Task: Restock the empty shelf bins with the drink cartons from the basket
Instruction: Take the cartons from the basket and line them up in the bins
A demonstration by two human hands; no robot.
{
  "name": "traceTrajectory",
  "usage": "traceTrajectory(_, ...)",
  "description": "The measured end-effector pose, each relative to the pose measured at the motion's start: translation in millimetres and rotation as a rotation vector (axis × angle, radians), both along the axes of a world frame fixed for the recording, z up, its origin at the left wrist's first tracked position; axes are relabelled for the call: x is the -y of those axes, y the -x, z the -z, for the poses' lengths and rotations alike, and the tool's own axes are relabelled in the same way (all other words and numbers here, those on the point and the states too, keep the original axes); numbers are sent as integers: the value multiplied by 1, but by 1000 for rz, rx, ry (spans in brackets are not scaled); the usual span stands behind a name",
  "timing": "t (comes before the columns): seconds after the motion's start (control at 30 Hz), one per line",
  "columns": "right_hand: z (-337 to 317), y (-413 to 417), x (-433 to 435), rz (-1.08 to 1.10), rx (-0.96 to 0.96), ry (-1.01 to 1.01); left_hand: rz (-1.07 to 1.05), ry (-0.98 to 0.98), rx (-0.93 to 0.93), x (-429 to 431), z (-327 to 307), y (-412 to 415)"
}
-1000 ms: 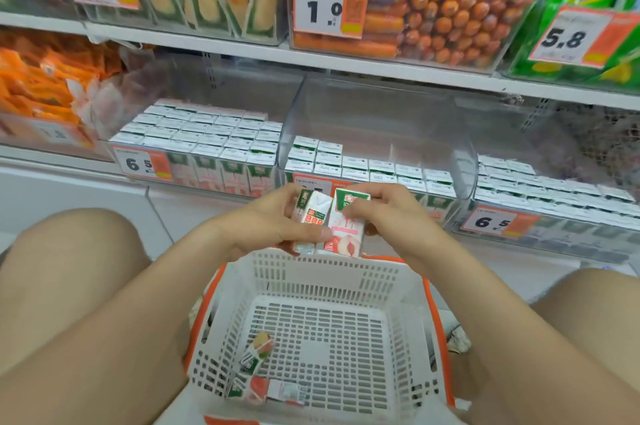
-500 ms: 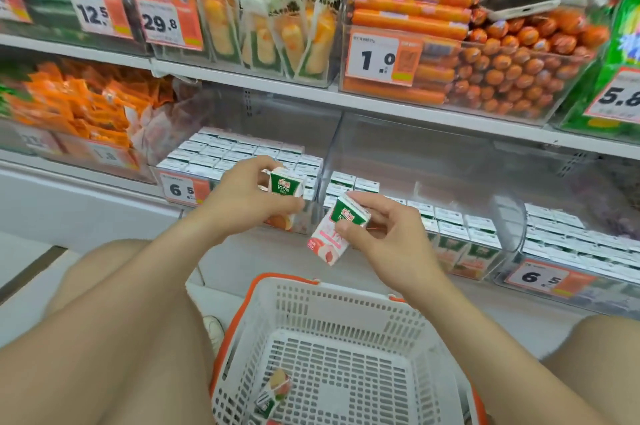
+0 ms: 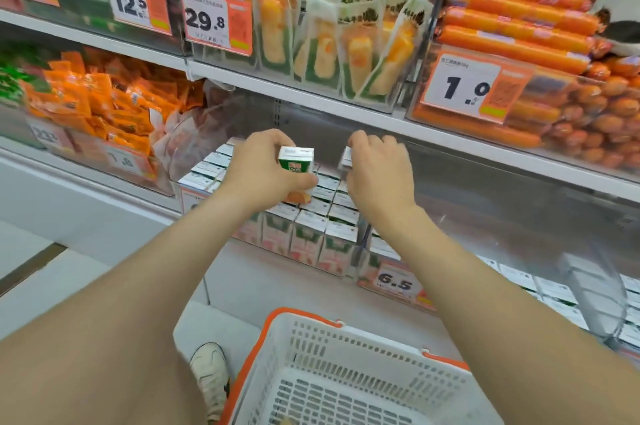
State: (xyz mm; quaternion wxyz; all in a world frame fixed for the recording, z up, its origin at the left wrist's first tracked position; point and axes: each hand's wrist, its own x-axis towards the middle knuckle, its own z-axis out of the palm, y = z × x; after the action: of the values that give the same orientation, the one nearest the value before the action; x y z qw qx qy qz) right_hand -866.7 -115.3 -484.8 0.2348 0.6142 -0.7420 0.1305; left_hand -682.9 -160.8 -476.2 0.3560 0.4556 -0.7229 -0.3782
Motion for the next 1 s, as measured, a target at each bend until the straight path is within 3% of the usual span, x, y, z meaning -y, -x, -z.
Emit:
traceTrajectory(0.07,-6,-2,14,92,-33,-126,40,-5,6,0,1,6)
traceTrajectory(0.23,-4,2,38,192,108,-352,119,-7,73,-2,8,20)
traceTrajectory(0.4,-3,8,43,101,-49,-706,124,11,89,-3,10,22)
traceTrajectory(0.47,-8,9,37,47,-30,-748,121,-28,67,-4,8,21)
traceTrajectory(0.63,-5,22,-7,-157,259,-549,71,-30,100,-9,4,20)
traceTrajectory(0.83,4,26,-101,-409,783,-32,160,-30,-4,-38,-6,32)
traceTrajectory(1.0,2,46,-133,-431,878,40,384,-75,-222,-76,-10,57)
